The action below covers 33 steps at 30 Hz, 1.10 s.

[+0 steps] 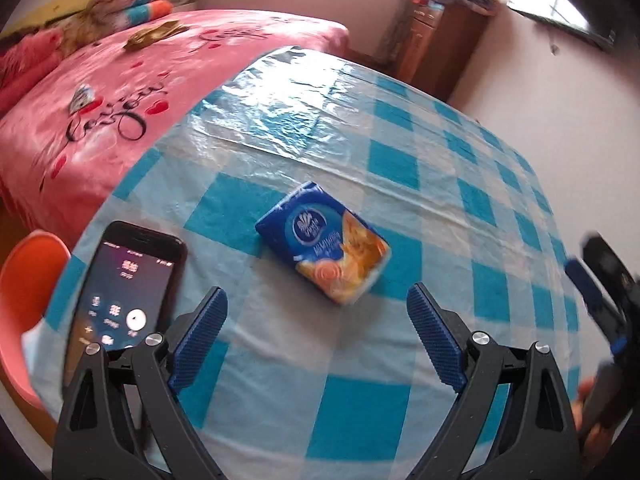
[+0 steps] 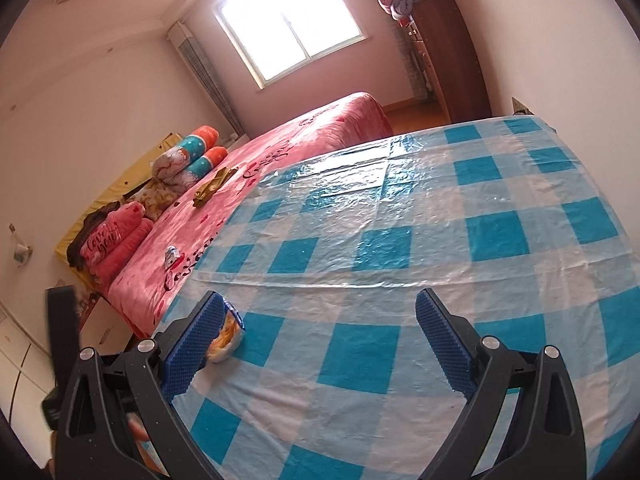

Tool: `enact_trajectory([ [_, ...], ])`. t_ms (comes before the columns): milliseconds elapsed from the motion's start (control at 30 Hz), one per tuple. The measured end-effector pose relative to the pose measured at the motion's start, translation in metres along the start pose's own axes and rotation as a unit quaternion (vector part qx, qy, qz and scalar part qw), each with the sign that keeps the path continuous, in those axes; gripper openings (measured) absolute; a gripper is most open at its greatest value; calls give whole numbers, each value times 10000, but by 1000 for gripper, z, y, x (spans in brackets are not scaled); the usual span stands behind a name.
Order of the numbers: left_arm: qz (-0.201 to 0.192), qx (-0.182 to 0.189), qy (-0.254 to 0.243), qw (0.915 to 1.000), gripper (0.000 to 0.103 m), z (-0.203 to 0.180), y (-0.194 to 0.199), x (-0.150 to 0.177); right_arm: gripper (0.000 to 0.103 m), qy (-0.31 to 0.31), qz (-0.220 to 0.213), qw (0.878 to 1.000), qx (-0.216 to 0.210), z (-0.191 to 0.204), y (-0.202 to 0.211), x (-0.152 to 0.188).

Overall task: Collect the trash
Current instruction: 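Move the left tool onto the blue tissue pack and close on it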

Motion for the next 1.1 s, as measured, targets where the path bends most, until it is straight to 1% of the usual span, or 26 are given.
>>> enact_trajectory([
  [100,-26,12,112,9999,92,-3,-5,-6,95,-59,1,10000,-65,-6,1,0],
  [167,28,-75,99,9999,92,-8,-11,-10,96,-94,11,9999,-119,-10,1,0],
  [400,-6,-270,106,9996,92,-18,-20,-24,95,-219,5,9995,-218,-22,5,0],
  [500,-6,-361,48,9993,91,-23,-24,-29,96,-243,3,9994,-232,-25,6,1],
  [633,38,-378,1,9993,91,-28,-30,-36,96,-259,-3,9993,-265,-27,8,2],
  [900,64,-453,-375,9982,91,-43,-36,-38,96,-271,28,9992,-309,-29,7,1],
  [933,42,-513,-426,9978,89,-43,-37,-37,96,-269,31,9991,-311,-29,7,1],
  [1000,-27,-786,-527,9955,77,-44,-36,-35,96,-277,54,9991,-329,-29,7,1],
  [1033,-58,-906,-575,9942,76,-45,-37,-34,96,-277,75,9990,-355,-29,6,1],
  [1100,-103,-991,-604,9932,72,-45,-37,-33,96,-266,103,9989,-370,-30,4,1],
])
Point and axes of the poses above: each gripper's, at about its wrist camera, not at the fingertips, and y roughly against the way its jaws point, z to its left, x to its underside, the point moved 3 cm from there along -y, roughly the way its jaws point, and after that the axes turned 15 degrees about z, right-handed, at the moved point
